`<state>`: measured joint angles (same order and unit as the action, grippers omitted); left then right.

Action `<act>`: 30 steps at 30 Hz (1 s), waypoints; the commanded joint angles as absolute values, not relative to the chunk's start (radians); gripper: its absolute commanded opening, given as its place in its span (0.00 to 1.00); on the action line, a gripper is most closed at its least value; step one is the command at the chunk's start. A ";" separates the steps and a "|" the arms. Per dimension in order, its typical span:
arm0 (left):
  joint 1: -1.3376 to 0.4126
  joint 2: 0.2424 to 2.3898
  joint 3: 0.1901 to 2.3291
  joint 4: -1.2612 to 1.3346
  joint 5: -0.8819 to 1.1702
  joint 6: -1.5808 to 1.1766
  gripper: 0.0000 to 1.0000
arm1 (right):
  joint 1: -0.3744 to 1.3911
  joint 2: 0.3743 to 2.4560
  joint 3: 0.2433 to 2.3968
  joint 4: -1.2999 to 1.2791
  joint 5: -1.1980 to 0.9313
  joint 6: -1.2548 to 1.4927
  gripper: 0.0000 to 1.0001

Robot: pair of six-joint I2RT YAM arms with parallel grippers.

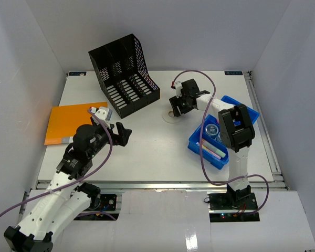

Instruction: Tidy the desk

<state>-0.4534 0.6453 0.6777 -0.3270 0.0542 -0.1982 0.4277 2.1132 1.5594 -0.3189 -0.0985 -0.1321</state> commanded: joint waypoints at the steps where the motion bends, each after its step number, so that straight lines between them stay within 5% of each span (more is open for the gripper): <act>1: -0.448 0.627 0.670 -0.304 0.072 -0.192 0.98 | 0.419 1.999 1.528 -0.298 -0.117 -0.216 0.72; 10: -0.448 0.609 0.669 -0.300 0.074 -0.192 0.98 | 0.428 1.844 1.439 -0.331 -0.368 -0.501 0.97; 14: -0.449 0.609 0.669 -0.299 0.078 -0.192 0.98 | 0.476 1.894 1.462 -0.415 -0.442 -0.589 0.90; 30: -0.448 0.610 0.669 -0.298 0.070 -0.189 0.98 | 0.612 2.057 1.574 -0.352 -0.064 -0.594 0.90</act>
